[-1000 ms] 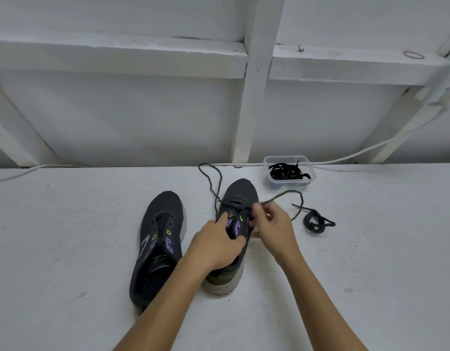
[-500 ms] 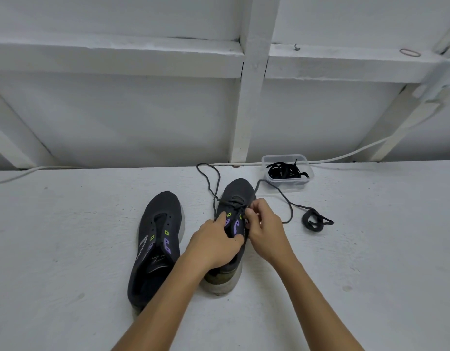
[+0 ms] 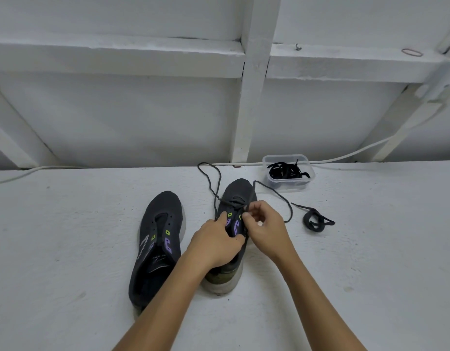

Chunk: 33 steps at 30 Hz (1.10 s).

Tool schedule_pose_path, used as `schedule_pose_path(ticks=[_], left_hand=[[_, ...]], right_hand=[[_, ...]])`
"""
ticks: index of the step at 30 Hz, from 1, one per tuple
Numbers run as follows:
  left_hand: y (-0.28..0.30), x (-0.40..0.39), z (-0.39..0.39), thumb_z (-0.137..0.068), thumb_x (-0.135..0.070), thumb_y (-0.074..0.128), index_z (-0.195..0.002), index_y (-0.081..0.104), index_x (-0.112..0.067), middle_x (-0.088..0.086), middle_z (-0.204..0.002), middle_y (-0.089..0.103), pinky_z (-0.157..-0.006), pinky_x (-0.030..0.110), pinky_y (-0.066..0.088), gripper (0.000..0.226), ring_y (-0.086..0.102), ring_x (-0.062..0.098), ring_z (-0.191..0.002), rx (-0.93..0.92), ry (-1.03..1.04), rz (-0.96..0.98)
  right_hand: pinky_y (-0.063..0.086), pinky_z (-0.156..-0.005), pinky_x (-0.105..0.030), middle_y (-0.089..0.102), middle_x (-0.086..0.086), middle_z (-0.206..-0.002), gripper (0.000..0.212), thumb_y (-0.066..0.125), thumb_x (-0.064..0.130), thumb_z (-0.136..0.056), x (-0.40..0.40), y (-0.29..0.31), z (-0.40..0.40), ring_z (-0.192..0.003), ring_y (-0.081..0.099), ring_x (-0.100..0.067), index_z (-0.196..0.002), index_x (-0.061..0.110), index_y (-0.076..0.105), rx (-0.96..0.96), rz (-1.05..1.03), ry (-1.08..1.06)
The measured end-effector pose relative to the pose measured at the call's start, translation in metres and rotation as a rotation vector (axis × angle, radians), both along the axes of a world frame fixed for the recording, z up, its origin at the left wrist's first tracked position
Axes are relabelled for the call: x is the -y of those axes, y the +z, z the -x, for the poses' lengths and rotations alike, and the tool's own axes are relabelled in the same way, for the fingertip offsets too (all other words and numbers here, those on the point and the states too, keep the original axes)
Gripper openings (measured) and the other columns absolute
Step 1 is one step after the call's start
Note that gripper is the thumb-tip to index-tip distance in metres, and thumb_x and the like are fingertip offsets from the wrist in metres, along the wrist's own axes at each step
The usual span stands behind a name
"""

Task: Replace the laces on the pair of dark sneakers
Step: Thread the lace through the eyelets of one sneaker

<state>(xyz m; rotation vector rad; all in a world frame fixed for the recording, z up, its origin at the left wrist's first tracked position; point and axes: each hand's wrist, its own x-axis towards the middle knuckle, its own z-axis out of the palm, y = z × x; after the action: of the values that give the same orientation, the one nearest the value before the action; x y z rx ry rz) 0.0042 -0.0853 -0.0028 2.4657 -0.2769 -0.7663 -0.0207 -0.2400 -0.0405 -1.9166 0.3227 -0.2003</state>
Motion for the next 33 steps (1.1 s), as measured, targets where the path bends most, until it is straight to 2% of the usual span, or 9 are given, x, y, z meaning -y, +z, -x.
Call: schedule_pose_path(ticks=[6, 10, 17, 20, 23, 26, 28, 31, 33], left_hand=[[-0.001, 0.000, -0.001, -0.091, -0.055, 0.049, -0.160, 0.013, -0.029, 0.004, -0.150, 0.042, -0.106, 0.038, 0.041, 0.082, 0.043, 0.027, -0.134, -0.001, 0.001, 0.005], [0.001, 0.001, -0.001, -0.092, -0.055, 0.050, -0.161, 0.011, -0.029, 0.004, -0.155, 0.037, -0.108, 0.038, 0.039, 0.084, 0.039, 0.027, -0.138, -0.008, 0.006, 0.007], [0.000, 0.000, 0.003, -0.086, -0.067, 0.055, -0.152, 0.034, -0.033, -0.004, -0.147, 0.048, -0.105, 0.036, 0.044, 0.078, 0.046, 0.021, -0.134, -0.009, 0.093, 0.112], [0.001, 0.000, 0.005, -0.087, -0.073, 0.047, -0.130, 0.055, -0.040, -0.013, -0.129, 0.060, -0.096, 0.027, 0.046, 0.055, 0.055, 0.018, -0.125, -0.049, 0.148, 0.222], [-0.003, 0.000, 0.007, -0.096, -0.062, 0.033, -0.129, 0.054, -0.035, -0.004, -0.130, 0.062, -0.102, 0.038, 0.050, 0.048, 0.062, 0.022, -0.115, -0.154, 0.279, 0.315], [-0.009, -0.003, 0.012, -0.103, -0.038, 0.034, -0.123, 0.055, -0.036, -0.004, -0.114, 0.065, -0.088, 0.038, 0.058, 0.028, 0.070, 0.018, -0.094, -0.151, 0.353, 0.378], [-0.014, -0.006, 0.010, -0.102, -0.032, 0.045, -0.116, 0.061, -0.034, -0.007, -0.098, 0.068, -0.077, 0.032, 0.058, 0.021, 0.070, 0.014, -0.086, -0.006, 0.334, 0.321], [-0.014, -0.006, 0.005, -0.094, -0.031, 0.063, -0.103, 0.073, -0.031, -0.011, -0.080, 0.067, -0.076, 0.027, 0.052, 0.013, 0.065, 0.010, -0.081, 0.247, 0.387, 0.260], [-0.011, -0.001, 0.002, -0.091, -0.031, 0.069, -0.101, 0.076, -0.028, -0.012, -0.082, 0.070, -0.076, 0.025, 0.052, 0.013, 0.065, 0.009, -0.082, 0.308, 0.429, 0.291]], right_hand=[[0.051, -0.068, -0.022, 0.067, 0.008, -0.079, 0.013, 0.063, 0.019, -0.098, 0.005, -0.001, 0.004, -0.073, 0.060, -0.005, -0.085, 0.022, 0.064, -0.027, 0.125, 0.073], [0.055, -0.066, -0.023, 0.072, 0.005, -0.085, 0.014, 0.049, 0.022, -0.106, 0.003, -0.001, 0.007, -0.074, 0.066, -0.008, -0.094, 0.018, 0.054, -0.043, -0.014, -0.001], [0.062, -0.077, -0.047, 0.076, 0.006, -0.077, 0.018, 0.065, 0.033, -0.097, 0.007, 0.006, 0.018, -0.075, 0.072, -0.016, -0.085, 0.029, 0.078, -0.163, -0.053, -0.108], [0.061, -0.083, -0.042, 0.077, 0.011, -0.082, 0.021, 0.063, 0.038, -0.097, 0.007, 0.014, 0.022, -0.083, 0.073, -0.010, -0.085, 0.034, 0.080, -0.212, -0.067, -0.040], [0.056, -0.082, -0.030, 0.077, 0.015, -0.084, 0.021, 0.060, 0.041, -0.097, 0.012, 0.024, 0.025, -0.081, 0.072, 0.000, -0.088, 0.038, 0.079, -0.263, -0.039, 0.023], [0.052, -0.092, -0.025, 0.075, 0.022, -0.102, 0.024, 0.059, 0.046, -0.097, 0.020, 0.035, 0.026, -0.095, 0.068, 0.006, -0.117, 0.044, 0.072, -0.300, -0.020, 0.054], [0.046, -0.087, -0.017, 0.067, 0.025, -0.115, 0.041, 0.058, 0.051, -0.096, 0.022, 0.044, 0.028, -0.102, 0.063, 0.009, -0.136, 0.051, 0.056, -0.302, 0.033, 0.048], [0.038, -0.075, -0.006, 0.065, 0.021, -0.120, 0.034, 0.063, 0.053, -0.092, 0.017, 0.053, 0.029, -0.097, 0.059, 0.010, -0.125, 0.046, 0.065, -0.241, 0.240, 0.044], [0.044, -0.079, -0.012, 0.067, 0.018, -0.120, 0.036, 0.065, 0.056, -0.089, 0.009, 0.056, 0.028, -0.099, 0.062, 0.001, -0.121, 0.040, 0.070, -0.253, 0.346, 0.091]])
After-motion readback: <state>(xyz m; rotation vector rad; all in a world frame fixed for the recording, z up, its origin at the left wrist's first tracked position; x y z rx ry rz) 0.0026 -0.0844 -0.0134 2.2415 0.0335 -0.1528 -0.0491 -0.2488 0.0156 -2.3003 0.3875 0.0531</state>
